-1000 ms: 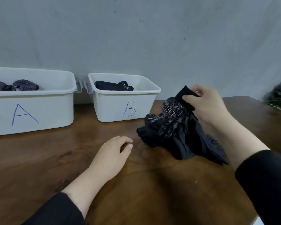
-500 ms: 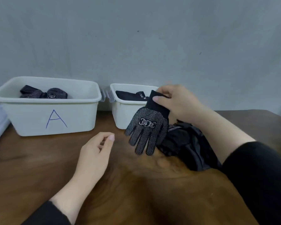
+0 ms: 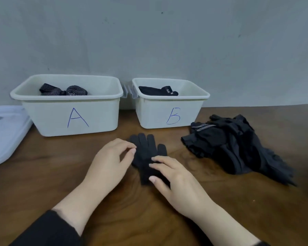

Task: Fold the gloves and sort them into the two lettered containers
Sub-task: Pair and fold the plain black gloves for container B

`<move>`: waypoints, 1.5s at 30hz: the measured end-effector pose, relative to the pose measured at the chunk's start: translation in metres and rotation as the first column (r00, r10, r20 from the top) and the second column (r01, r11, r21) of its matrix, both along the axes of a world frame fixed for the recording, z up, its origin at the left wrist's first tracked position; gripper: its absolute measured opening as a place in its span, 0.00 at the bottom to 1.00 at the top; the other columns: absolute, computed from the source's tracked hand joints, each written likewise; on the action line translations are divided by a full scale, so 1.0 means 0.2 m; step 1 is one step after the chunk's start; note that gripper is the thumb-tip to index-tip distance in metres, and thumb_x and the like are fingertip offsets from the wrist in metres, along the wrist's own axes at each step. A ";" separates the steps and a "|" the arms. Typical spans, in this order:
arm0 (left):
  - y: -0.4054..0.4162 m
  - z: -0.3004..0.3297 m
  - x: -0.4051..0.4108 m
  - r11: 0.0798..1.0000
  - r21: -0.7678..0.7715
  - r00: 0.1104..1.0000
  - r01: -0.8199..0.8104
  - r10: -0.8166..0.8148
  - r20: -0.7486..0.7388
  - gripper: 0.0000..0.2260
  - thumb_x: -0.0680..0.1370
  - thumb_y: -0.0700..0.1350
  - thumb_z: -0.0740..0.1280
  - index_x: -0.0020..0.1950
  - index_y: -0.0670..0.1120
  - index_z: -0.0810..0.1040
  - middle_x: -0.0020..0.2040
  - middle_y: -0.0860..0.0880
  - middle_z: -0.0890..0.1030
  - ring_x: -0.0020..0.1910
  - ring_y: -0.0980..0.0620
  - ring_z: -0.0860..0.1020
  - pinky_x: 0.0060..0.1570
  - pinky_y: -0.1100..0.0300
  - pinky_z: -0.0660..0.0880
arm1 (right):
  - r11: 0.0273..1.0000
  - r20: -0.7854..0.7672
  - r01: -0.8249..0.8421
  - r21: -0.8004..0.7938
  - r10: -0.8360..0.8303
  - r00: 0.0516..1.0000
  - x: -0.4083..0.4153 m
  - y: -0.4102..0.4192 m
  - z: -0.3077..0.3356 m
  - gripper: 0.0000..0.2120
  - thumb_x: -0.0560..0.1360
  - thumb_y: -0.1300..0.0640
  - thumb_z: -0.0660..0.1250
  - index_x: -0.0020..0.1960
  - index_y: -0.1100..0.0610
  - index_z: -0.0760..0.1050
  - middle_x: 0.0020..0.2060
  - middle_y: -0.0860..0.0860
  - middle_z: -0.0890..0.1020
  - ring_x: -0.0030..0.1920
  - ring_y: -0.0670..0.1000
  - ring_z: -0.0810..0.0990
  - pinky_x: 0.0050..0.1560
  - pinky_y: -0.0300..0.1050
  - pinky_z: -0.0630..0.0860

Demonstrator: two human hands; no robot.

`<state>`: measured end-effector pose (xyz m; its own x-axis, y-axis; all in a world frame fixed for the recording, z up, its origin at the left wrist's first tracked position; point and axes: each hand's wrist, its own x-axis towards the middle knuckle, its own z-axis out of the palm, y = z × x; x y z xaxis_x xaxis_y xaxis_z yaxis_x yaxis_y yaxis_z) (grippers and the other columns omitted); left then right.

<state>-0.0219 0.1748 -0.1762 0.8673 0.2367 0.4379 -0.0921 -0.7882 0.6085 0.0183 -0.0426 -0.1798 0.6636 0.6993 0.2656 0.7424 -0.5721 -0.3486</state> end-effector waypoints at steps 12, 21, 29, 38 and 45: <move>-0.03 -0.06 0.01 0.937 0.301 0.954 0.179 -0.090 -0.286 0.15 0.80 0.60 0.62 0.65 0.60 0.77 0.64 0.63 0.71 0.65 0.61 0.67 0.65 0.59 0.59 | 0.993 -0.099 0.063 0.101 -0.053 0.994 0.02 0.00 -0.04 0.14 0.84 0.47 0.60 0.65 0.47 0.79 0.60 0.38 0.79 0.62 0.38 0.75 0.63 0.30 0.70; -0.12 -0.05 0.04 0.974 0.208 0.993 0.090 -0.071 -0.099 0.09 0.80 0.50 0.65 0.58 0.55 0.81 0.57 0.61 0.77 0.59 0.59 0.74 0.58 0.58 0.66 | 0.902 -0.219 0.255 0.348 -0.186 0.958 0.05 -0.05 -0.02 0.09 0.83 0.50 0.62 0.54 0.48 0.81 0.46 0.40 0.80 0.50 0.42 0.79 0.50 0.38 0.77; -0.30 -0.03 0.11 0.976 0.167 0.989 0.141 -0.147 0.020 0.12 0.82 0.52 0.61 0.60 0.53 0.81 0.55 0.62 0.78 0.56 0.61 0.74 0.55 0.60 0.69 | 0.856 -0.167 0.309 0.415 -0.263 0.950 0.13 -0.16 0.05 0.08 0.82 0.51 0.64 0.53 0.51 0.82 0.44 0.41 0.81 0.48 0.41 0.78 0.49 0.35 0.75; -0.58 0.02 0.20 0.948 0.186 0.966 0.258 -0.255 -0.036 0.15 0.82 0.54 0.58 0.65 0.56 0.78 0.59 0.61 0.78 0.59 0.62 0.73 0.60 0.63 0.66 | 0.848 0.009 0.376 0.373 -0.409 0.913 0.26 -0.43 0.16 0.06 0.81 0.53 0.68 0.55 0.52 0.82 0.47 0.42 0.82 0.49 0.42 0.79 0.52 0.40 0.78; -0.72 0.01 0.22 0.933 0.166 0.948 0.319 -0.310 -0.077 0.15 0.83 0.55 0.57 0.68 0.57 0.75 0.62 0.62 0.76 0.61 0.62 0.71 0.63 0.65 0.64 | 0.809 0.111 0.451 0.376 -0.523 0.845 0.35 -0.68 0.21 0.07 0.80 0.54 0.68 0.57 0.52 0.81 0.49 0.43 0.80 0.50 0.44 0.78 0.53 0.44 0.79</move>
